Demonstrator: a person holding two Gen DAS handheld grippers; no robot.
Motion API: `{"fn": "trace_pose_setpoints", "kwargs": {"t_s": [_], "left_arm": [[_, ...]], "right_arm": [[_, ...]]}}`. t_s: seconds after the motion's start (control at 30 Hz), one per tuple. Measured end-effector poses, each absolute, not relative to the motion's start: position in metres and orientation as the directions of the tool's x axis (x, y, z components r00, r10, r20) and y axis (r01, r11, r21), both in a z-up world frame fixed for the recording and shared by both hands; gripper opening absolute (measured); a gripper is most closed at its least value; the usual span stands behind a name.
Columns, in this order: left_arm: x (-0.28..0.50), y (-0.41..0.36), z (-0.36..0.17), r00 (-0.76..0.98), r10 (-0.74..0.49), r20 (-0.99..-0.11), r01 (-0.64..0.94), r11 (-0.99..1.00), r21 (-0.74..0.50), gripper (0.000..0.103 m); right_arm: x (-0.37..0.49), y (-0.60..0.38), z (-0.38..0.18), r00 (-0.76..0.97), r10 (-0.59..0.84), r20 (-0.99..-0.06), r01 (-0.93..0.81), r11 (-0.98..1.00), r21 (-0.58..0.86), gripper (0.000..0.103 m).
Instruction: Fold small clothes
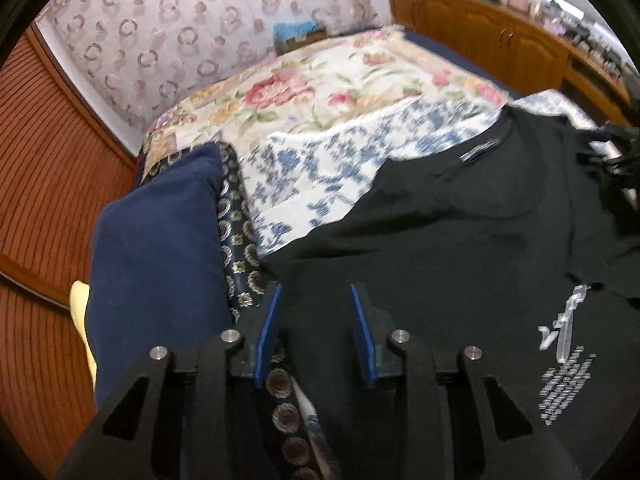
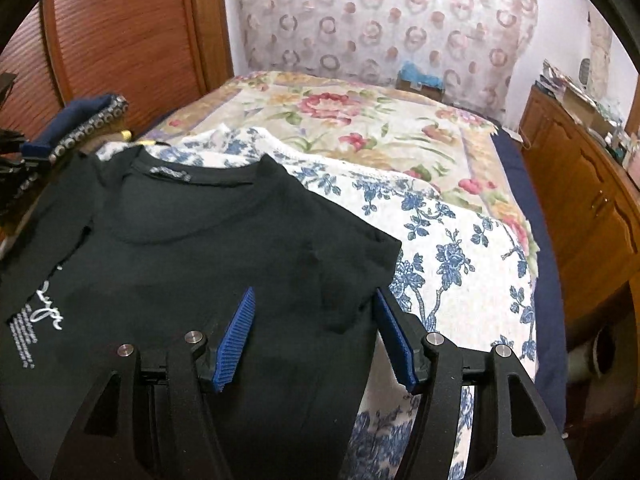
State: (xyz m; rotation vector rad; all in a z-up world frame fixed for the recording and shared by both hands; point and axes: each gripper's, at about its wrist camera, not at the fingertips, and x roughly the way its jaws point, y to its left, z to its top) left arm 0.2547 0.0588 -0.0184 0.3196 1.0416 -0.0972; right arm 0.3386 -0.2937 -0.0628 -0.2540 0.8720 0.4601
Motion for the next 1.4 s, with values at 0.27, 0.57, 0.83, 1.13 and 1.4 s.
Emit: {"fn": "trace_pose_setpoints", "kwargs": {"t_s": [0.27, 0.57, 0.83, 1.13, 1.4], "left_arm": [[0.264, 0.061, -0.025, 0.492, 0.086, -0.866, 0.225, 0.949, 0.222, 0.032], [0.212, 0.065, -0.011, 0.592, 0.032, -0.806, 0.15, 0.977, 0.149, 0.032], [0.21, 0.06, -0.025, 0.589, 0.064, -0.805, 0.107, 0.982, 0.157, 0.032], [0.214, 0.065, -0.018, 0.606, 0.051, -0.794, 0.095, 0.986, 0.136, 0.032], [0.24, 0.051, -0.02, 0.595, 0.017, -0.803, 0.117, 0.987, 0.107, 0.032]], "right_arm": [[0.356, -0.295, -0.062, 0.559, 0.242, -0.793, -0.458, 0.887, -0.052, 0.063], [0.357, -0.295, -0.063, 0.547, 0.296, -0.784, -0.473, 0.881, 0.003, 0.036], [0.333, -0.295, -0.031, 0.629, 0.319, -0.709, -0.477, 0.879, -0.027, 0.004], [0.327, -0.316, -0.022, 0.66, 0.276, -0.698, -0.432, 0.901, -0.052, 0.003], [0.32, -0.347, -0.023, 0.672, 0.228, -0.704, -0.37, 0.928, -0.053, 0.003]]}}
